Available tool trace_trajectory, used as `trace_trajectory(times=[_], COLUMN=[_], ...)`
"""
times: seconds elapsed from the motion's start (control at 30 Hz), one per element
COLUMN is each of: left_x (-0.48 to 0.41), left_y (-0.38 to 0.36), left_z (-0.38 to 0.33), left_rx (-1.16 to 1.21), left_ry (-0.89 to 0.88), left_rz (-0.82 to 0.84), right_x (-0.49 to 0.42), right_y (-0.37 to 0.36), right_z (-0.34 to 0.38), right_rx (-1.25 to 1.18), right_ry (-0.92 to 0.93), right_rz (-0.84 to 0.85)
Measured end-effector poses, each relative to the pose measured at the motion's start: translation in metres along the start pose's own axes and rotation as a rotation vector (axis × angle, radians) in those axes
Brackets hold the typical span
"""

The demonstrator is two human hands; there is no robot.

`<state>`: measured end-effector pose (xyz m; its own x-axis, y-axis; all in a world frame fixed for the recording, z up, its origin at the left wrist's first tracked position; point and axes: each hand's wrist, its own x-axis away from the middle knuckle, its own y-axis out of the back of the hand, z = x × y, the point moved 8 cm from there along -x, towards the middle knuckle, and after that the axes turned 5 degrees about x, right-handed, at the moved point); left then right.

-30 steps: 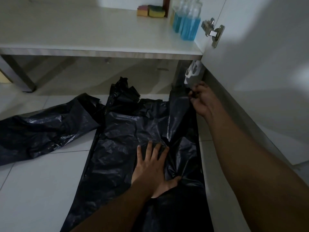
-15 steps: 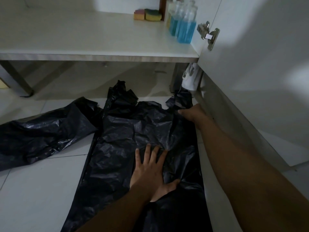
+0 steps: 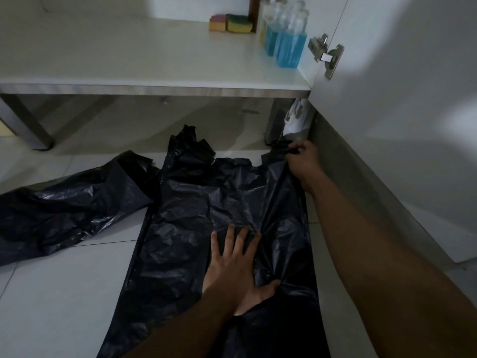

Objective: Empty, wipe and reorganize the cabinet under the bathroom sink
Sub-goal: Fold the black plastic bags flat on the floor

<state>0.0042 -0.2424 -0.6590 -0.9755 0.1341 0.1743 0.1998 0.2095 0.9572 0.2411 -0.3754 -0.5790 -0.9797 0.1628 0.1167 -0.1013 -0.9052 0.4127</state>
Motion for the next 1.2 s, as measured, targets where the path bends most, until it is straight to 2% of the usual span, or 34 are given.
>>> trace_trajectory(times=[0.2,0.37,0.5,0.57,0.67,0.73,0.77,0.83,0.9,0.97,1.03,1.1,1.2], left_x=[-0.001,-0.001,0.000,0.000,-0.001,-0.001,-0.002,-0.002,-0.002,-0.001,-0.001,-0.001,-0.001], left_y=[0.000,0.000,0.001,0.002,0.001,0.000,0.000,0.000,0.001,0.001,0.002,0.002,0.002], left_z=[0.000,0.000,0.000,0.001,0.000,0.000,0.000,0.000,0.000,0.000,0.000,0.001,0.000], left_rx=[0.012,0.012,0.011,0.015,0.025,0.023,0.020,0.013,0.008,0.001,0.003,0.006,0.003], left_ry=[0.006,0.007,0.009,0.010,0.010,0.008,0.008,0.009,0.010,0.010,0.012,0.012,0.011], left_rz=[0.012,0.026,0.015,0.020,0.034,0.039,0.039,0.035,0.034,0.035,0.036,0.037,0.032], right_x=[-0.004,0.000,-0.005,-0.011,-0.015,-0.009,-0.008,-0.010,-0.009,-0.006,-0.005,-0.008,-0.017], right_y=[0.009,0.011,0.020,0.029,0.047,0.054,0.051,0.030,0.009,-0.003,-0.012,-0.012,-0.005], right_z=[0.011,0.004,0.011,0.012,0.008,0.007,0.006,-0.002,-0.021,-0.033,-0.039,-0.037,-0.022], right_rx=[-0.221,-0.546,-0.657,-0.563,-0.317,0.008,0.160,0.365,0.479,0.613,0.707,0.728,0.589], right_ry=[-0.022,-0.175,-0.159,-0.134,-0.064,0.014,0.048,0.012,-0.111,-0.155,-0.141,-0.157,-0.062], right_rz=[-0.019,0.010,0.010,-0.022,-0.188,-0.284,-0.269,-0.078,0.136,0.228,0.235,0.169,0.029])
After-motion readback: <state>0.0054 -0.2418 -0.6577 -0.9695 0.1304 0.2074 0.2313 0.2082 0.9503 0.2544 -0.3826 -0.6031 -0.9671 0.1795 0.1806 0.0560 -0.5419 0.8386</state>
